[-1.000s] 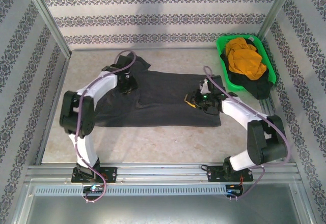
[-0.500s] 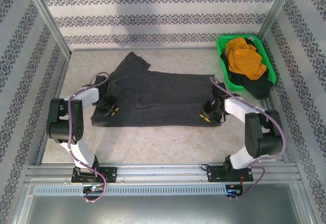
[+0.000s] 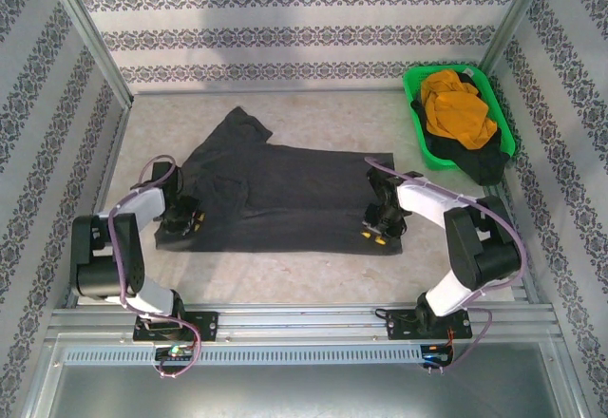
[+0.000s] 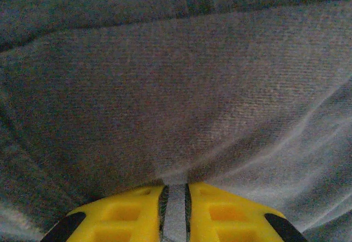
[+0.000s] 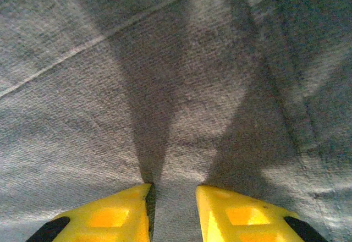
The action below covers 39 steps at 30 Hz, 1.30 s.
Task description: Fold and stack the t-shirts
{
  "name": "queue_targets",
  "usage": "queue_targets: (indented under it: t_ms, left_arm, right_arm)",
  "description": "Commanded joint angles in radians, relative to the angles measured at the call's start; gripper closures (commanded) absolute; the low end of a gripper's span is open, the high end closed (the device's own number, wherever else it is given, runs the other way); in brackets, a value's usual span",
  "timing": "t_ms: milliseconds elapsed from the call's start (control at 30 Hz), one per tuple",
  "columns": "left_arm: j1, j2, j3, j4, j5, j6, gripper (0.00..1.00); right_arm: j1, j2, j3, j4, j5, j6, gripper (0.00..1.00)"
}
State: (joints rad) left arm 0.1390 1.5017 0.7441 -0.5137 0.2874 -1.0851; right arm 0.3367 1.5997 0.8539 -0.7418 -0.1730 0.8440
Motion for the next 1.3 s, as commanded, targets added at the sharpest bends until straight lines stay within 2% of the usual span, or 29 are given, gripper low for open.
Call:
queue_targets:
  t_ms: [0, 200, 400, 500, 633, 767, 967, 1067, 1167, 1267]
  left_arm:
    - [0.026, -0.050, -0.077, -0.146, -0.138, -0.046, 0.81]
    - [0.054, -0.211, -0.174, -0.200, -0.178, -0.082, 0.81]
    - [0.079, -0.238, -0.190, -0.226, -0.197, -0.048, 0.82]
    - [0.079, -0.242, -0.130, -0.251, -0.223, -0.019, 0.81]
    - [0.062, -0.238, 0.032, -0.284, -0.275, 0.045, 0.77]
    - [0.001, -0.141, 0.234, -0.235, -0.254, 0.147, 0.68]
    - [-0.133, 0.067, 0.524, -0.103, -0.222, 0.342, 0.57]
    - [-0.141, 0.162, 0.606, 0.009, -0.138, 0.428, 0.46]
    - [-0.142, 0.251, 0.686, 0.080, -0.058, 0.510, 0.39]
    - [-0.142, 0.347, 0.777, 0.097, 0.006, 0.553, 0.38]
  right_arm:
    - [0.040, -0.005, -0.074, -0.125, 0.037, 0.049, 0.70]
    - [0.110, -0.042, -0.141, -0.114, 0.008, 0.095, 0.69]
    - [0.143, -0.068, -0.177, -0.093, -0.017, 0.126, 0.69]
    - [0.152, -0.126, -0.133, -0.097, 0.000, 0.120, 0.68]
    - [0.154, -0.245, -0.023, -0.059, 0.061, 0.044, 0.60]
    - [0.109, -0.238, 0.139, -0.046, 0.163, -0.064, 0.56]
    - [0.013, -0.064, 0.332, 0.056, 0.219, -0.160, 0.56]
    - [-0.030, 0.025, 0.407, 0.094, 0.257, -0.175, 0.56]
    - [-0.061, 0.112, 0.458, 0.134, 0.302, -0.180, 0.55]
    - [-0.091, 0.213, 0.523, 0.123, 0.330, -0.162, 0.55]
